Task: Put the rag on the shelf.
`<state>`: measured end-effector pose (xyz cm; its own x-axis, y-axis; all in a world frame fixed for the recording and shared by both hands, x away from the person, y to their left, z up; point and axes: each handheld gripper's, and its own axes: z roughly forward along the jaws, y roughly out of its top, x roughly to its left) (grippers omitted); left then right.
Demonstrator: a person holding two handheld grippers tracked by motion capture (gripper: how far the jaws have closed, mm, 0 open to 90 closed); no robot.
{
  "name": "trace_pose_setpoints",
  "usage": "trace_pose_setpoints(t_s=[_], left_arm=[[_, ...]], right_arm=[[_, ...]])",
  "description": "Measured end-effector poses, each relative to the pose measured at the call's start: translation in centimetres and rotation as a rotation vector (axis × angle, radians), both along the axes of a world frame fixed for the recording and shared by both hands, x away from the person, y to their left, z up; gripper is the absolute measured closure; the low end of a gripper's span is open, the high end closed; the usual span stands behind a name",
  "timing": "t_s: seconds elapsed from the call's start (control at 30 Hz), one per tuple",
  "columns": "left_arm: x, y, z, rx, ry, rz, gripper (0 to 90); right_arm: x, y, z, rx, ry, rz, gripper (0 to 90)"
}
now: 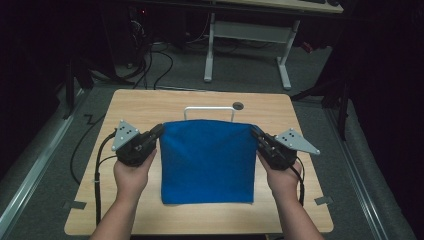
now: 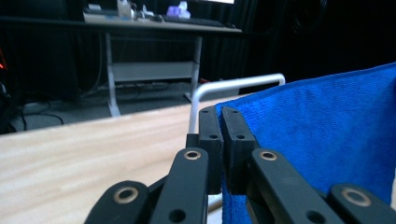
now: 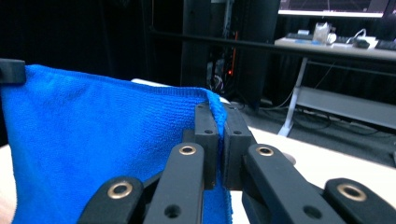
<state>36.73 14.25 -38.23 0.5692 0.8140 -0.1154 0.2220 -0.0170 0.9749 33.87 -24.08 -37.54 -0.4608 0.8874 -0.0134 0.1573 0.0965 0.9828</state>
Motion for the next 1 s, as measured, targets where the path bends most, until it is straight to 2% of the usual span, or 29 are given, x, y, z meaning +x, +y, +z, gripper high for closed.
trace_pose_setpoints(t_s=[0.43, 0.7, 0.87, 1.0], left_arm=[[1.4, 0.3, 4.3, -0.011, -0.086, 0.034, 87.9], [2.5, 0.2, 6.6, -0.009, -0.133, 0.042, 88.0], [3.9, 0.0, 7.0, -0.013, -0.131, 0.036, 88.0], [5.4, 0.2, 6.9, -0.034, -0.105, 0.030, 88.0]], right_arm=[[1.3, 0.3, 4.5, 0.013, -0.078, -0.007, 88.1], [2.1, 0.5, 6.1, 0.022, -0.112, -0.011, 88.1], [3.2, 0.2, 6.7, 0.046, -0.118, -0.024, 88.1], [4.4, 0.0, 6.8, 0.063, -0.114, -0.035, 88.1]])
